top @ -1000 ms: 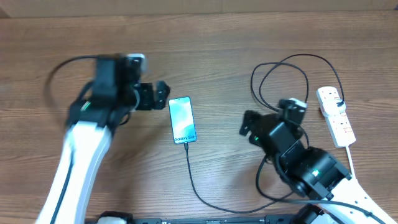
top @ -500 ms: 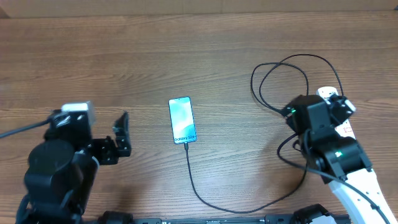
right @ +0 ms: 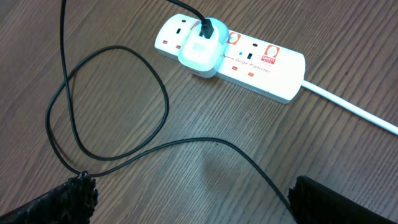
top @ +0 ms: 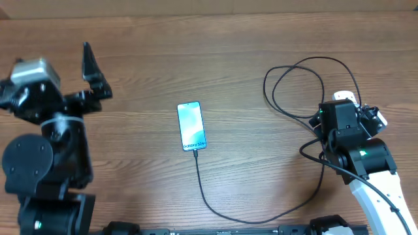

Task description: Plug charger to phone and switch on socket

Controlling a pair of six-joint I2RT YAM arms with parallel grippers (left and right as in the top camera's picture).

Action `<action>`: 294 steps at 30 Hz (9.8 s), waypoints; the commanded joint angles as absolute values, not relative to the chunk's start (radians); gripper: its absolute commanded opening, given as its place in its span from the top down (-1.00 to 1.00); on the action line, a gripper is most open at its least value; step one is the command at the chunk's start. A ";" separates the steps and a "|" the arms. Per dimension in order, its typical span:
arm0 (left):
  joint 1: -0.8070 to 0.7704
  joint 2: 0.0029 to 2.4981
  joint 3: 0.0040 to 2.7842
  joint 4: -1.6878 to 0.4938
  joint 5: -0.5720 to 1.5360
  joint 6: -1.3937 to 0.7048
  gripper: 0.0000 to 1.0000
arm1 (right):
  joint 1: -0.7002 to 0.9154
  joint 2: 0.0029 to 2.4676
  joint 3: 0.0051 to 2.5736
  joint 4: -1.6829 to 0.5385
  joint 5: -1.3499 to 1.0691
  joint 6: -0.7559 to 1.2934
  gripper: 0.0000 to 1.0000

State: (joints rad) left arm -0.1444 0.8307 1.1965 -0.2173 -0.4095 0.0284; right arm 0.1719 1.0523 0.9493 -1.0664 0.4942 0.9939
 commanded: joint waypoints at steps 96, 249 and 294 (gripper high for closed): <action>0.078 0.004 0.898 -0.262 -0.154 0.336 -0.99 | -0.645 1.183 1.089 -1.156 0.281 0.750 0.92; 0.078 0.004 0.741 -0.632 -0.130 0.040 -0.99 | -0.467 2.044 1.355 -0.968 -0.084 0.559 0.92; 0.078 0.004 0.036 0.178 -0.019 -0.421 -0.99 | -0.510 1.013 1.572 -0.147 -0.765 1.029 0.91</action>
